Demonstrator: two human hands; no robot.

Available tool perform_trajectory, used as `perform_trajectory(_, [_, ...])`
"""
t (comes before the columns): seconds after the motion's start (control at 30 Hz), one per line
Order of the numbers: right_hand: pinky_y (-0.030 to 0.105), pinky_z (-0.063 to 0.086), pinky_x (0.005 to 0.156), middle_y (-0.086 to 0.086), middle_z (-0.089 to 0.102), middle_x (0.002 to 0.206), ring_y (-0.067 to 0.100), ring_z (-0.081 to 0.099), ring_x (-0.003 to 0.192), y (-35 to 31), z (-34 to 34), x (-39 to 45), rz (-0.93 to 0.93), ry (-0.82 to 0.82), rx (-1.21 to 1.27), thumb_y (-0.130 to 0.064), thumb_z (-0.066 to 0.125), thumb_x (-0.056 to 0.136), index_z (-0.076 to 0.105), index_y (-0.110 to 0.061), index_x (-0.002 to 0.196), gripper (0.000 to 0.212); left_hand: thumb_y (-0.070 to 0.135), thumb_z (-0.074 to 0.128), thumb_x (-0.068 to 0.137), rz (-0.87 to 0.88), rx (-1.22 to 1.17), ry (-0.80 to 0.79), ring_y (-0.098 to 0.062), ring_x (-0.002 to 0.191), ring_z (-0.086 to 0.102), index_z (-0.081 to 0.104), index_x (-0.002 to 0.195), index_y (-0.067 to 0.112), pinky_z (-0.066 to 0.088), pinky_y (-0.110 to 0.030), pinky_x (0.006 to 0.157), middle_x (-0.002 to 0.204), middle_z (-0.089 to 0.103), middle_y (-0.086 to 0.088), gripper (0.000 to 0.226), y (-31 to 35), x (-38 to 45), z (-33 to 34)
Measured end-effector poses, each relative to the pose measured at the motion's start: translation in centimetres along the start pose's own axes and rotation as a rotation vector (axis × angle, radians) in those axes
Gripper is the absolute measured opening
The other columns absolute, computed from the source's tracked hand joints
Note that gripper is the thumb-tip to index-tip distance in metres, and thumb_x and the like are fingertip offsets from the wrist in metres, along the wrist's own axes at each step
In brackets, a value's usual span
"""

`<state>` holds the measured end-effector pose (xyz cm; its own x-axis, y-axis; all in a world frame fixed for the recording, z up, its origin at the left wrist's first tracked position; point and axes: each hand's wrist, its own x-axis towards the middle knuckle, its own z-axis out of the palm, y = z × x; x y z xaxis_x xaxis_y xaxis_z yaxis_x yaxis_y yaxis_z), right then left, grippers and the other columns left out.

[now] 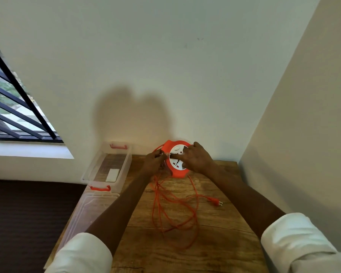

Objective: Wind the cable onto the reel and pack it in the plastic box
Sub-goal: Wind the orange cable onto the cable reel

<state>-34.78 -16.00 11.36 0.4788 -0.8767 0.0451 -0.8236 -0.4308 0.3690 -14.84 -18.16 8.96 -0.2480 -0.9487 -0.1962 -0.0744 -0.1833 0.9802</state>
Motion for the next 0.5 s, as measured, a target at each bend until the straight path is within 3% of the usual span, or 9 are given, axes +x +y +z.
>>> perform_trajectory(0.1, [0.035, 0.051, 0.085, 0.008, 0.067, 0.130, 0.029, 0.067, 0.109, -0.5, 0.0, 0.1, 0.229, 0.015, 0.154, -0.049, 0.064, 0.089, 0.038, -0.044, 0.149, 0.066, 0.022, 0.062, 0.099, 0.043, -0.148, 0.074, -0.023, 0.088, 0.073, 0.069, 0.123, 0.009, 0.059, -0.027, 0.061, 0.102, 0.076, -0.006, 0.029, -0.7, -0.6, 1.2])
perform_trajectory(0.17, [0.036, 0.051, 0.088, 0.007, 0.067, 0.130, 0.030, 0.067, 0.110, -1.2, -0.3, 0.4, 0.426, 0.054, 0.342, -0.055, 0.063, 0.086, 0.042, -0.044, 0.147, 0.065, 0.024, 0.059, 0.100, 0.071, -0.200, 0.123, -0.026, 0.095, 0.072, 0.066, 0.127, 0.008, 0.062, -0.030, 0.068, 0.105, 0.075, -0.006, 0.031, -1.4, -1.0, 2.3])
perform_trajectory(0.23, [0.039, 0.050, 0.094, 0.006, 0.066, 0.132, 0.032, 0.065, 0.114, -2.3, -0.5, 0.9, 0.689, 0.109, 0.645, -0.060, 0.065, 0.083, 0.049, -0.039, 0.143, 0.065, 0.026, 0.059, 0.101, 0.106, -0.233, 0.176, -0.028, 0.104, 0.071, 0.063, 0.131, 0.011, 0.062, -0.039, 0.082, 0.115, 0.073, -0.009, 0.034, -2.2, -1.6, 3.6])
perform_trajectory(0.3, [0.041, 0.052, 0.095, 0.006, 0.065, 0.135, 0.032, 0.064, 0.116, -3.3, -1.0, 1.5, 0.972, 0.120, 1.068, -0.060, 0.068, 0.082, 0.052, -0.030, 0.141, 0.068, 0.021, 0.061, 0.099, 0.151, -0.296, 0.228, -0.028, 0.108, 0.070, 0.061, 0.134, 0.010, 0.061, -0.041, 0.087, 0.120, 0.071, -0.012, 0.037, -2.7, -2.5, 5.0])
perform_trajectory(0.37, [0.037, 0.062, 0.080, 0.010, 0.067, 0.130, 0.031, 0.069, 0.106, -3.8, -1.2, 2.0, 1.260, 0.170, 1.661, -0.052, 0.073, 0.085, 0.055, -0.016, 0.135, 0.064, 0.016, 0.063, 0.097, 0.185, -0.324, 0.251, -0.024, 0.111, 0.069, 0.058, 0.137, 0.010, 0.059, -0.040, 0.090, 0.122, 0.071, -0.008, 0.040, -3.2, -3.0, 5.9])
perform_trajectory(0.4, [0.032, 0.062, 0.063, 0.011, 0.068, 0.125, 0.031, 0.071, 0.098, -4.1, -1.1, 1.9, 1.369, 0.204, 1.896, -0.047, 0.075, 0.085, 0.055, -0.012, 0.131, 0.061, 0.015, 0.064, 0.097, 0.191, -0.322, 0.254, -0.022, 0.112, 0.068, 0.057, 0.138, 0.011, 0.059, -0.039, 0.091, 0.124, 0.070, -0.007, 0.041, -3.4, -3.2, 6.0])
perform_trajectory(0.43, [0.025, 0.057, 0.049, 0.012, 0.069, 0.121, 0.029, 0.073, 0.091, -4.2, -1.0, 1.8, 1.428, 0.216, 2.018, -0.045, 0.076, 0.085, 0.055, -0.010, 0.129, 0.060, 0.014, 0.064, 0.097, 0.189, -0.317, 0.245, -0.019, 0.113, 0.068, 0.057, 0.138, 0.014, 0.058, -0.038, 0.092, 0.125, 0.069, -0.006, 0.042, -3.4, -3.3, 6.0])
perform_trajectory(0.5, [0.018, 0.046, 0.038, 0.013, 0.071, 0.116, 0.021, 0.073, 0.069, -4.2, -0.7, 1.4, 1.409, 0.151, 2.049, -0.046, 0.077, 0.085, 0.056, -0.009, 0.126, 0.059, 0.014, 0.064, 0.097, 0.183, -0.328, 0.218, -0.013, 0.109, 0.070, 0.058, 0.136, 0.018, 0.060, -0.031, 0.086, 0.124, 0.070, -0.003, 0.040, -3.7, -3.3, 5.8])
